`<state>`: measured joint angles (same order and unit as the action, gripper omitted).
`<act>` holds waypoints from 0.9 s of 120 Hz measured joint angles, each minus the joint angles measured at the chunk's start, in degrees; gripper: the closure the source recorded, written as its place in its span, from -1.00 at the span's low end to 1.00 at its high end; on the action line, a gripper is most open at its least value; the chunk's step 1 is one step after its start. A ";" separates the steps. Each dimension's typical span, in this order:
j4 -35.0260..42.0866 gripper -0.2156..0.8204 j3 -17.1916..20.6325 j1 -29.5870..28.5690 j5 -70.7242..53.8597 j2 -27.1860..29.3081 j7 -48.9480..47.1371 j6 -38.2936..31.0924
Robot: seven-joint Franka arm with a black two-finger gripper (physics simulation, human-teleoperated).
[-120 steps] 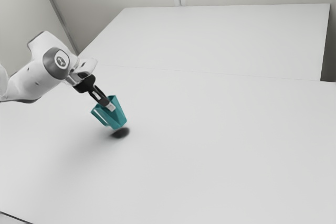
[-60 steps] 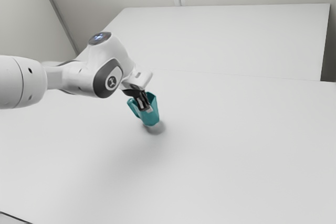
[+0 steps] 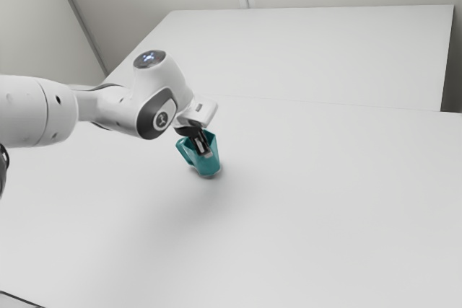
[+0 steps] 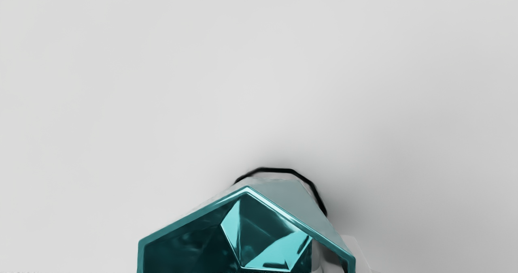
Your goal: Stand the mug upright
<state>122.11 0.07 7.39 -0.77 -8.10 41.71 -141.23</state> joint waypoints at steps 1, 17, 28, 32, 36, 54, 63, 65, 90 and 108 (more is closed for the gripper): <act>0.00 0.93 0.00 0.00 -0.01 -0.02 -0.09 -0.03; 0.00 0.93 0.00 0.00 -0.09 -0.29 -1.32 -0.35; 0.00 0.93 0.00 0.00 -0.12 -0.82 -2.04 -0.50; -0.01 0.93 0.00 0.01 -0.14 -0.94 -2.29 -0.56; -0.01 0.92 0.00 0.02 -0.17 -0.97 -2.51 -0.59; -0.18 0.27 0.01 -0.01 -0.44 -0.85 -3.02 -0.32; -0.46 0.02 0.01 -0.01 -0.57 -0.45 -3.20 -0.13; -0.59 -0.03 0.01 -0.01 -0.59 -0.30 -3.24 -0.08; -6.13 -0.38 -1.24 0.37 -0.53 5.60 -5.56 4.93; -20.86 -0.48 -2.17 0.09 -1.26 6.52 -10.52 19.69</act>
<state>101.25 -2.10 7.48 -2.03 -1.58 31.19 -121.55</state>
